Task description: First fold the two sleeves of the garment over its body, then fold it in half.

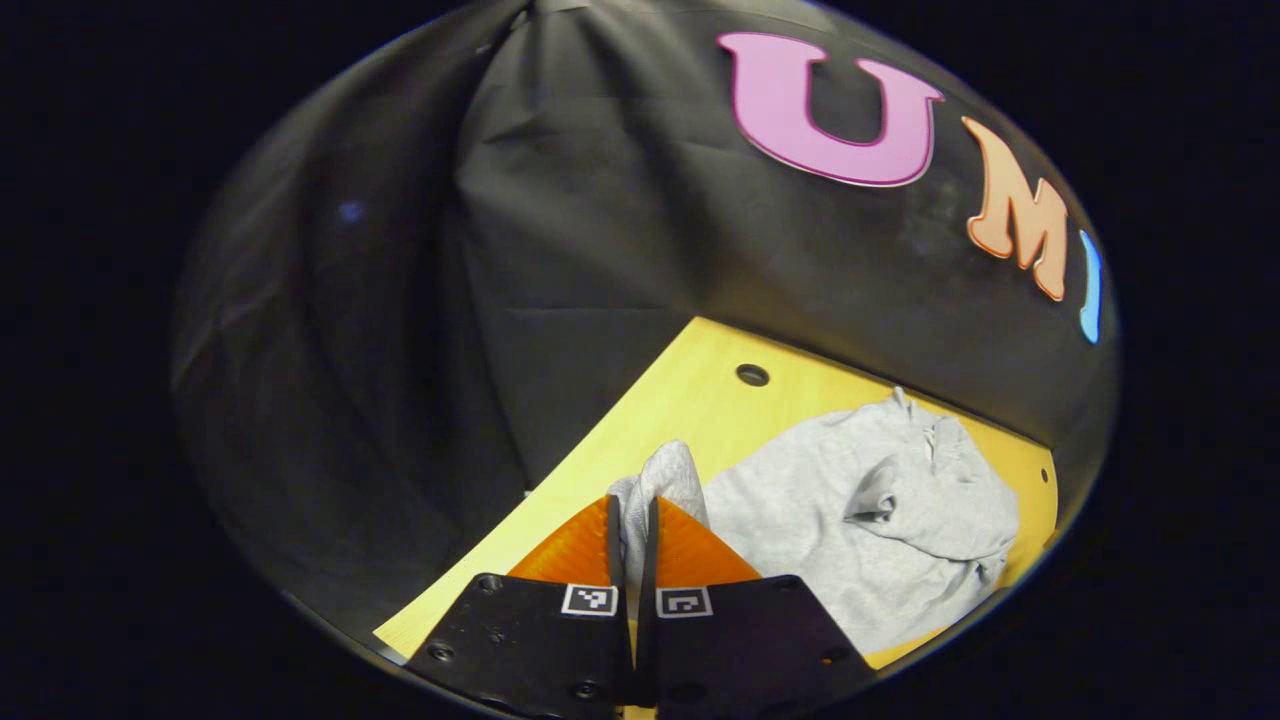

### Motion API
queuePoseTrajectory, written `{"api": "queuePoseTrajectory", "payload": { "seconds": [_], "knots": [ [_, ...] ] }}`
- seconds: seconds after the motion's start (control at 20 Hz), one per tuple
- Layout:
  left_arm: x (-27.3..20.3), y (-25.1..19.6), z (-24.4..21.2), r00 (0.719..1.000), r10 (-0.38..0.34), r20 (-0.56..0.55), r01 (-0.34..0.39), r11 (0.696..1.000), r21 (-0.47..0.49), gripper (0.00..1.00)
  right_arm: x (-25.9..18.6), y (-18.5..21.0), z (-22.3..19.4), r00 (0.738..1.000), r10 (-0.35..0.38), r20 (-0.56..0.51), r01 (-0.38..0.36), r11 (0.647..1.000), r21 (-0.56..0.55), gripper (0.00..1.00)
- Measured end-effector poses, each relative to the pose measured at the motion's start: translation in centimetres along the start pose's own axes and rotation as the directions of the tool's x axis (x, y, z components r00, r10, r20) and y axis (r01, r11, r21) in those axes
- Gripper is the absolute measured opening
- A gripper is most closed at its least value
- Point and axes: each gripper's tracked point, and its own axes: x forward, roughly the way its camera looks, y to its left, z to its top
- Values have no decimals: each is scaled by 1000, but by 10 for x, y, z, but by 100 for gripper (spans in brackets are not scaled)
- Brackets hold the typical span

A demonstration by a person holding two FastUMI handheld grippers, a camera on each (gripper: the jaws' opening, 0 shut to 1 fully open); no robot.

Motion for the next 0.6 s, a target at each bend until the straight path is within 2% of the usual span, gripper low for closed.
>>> {"api": "queuePoseTrajectory", "payload": {
  "seconds": [0.3, 0.6],
  "knots": [
    [19, -90, 49, 989, -127, 70, 122, 990, 73, 0, -26, -39, -10, 998, -55, 4, 55, 998, 40, 99],
    [15, -182, 83, 960, -253, 122, 234, 960, 152, 0, -54, -83, -25, 993, -115, 5, 114, 990, 77, 96]
  ]
}}
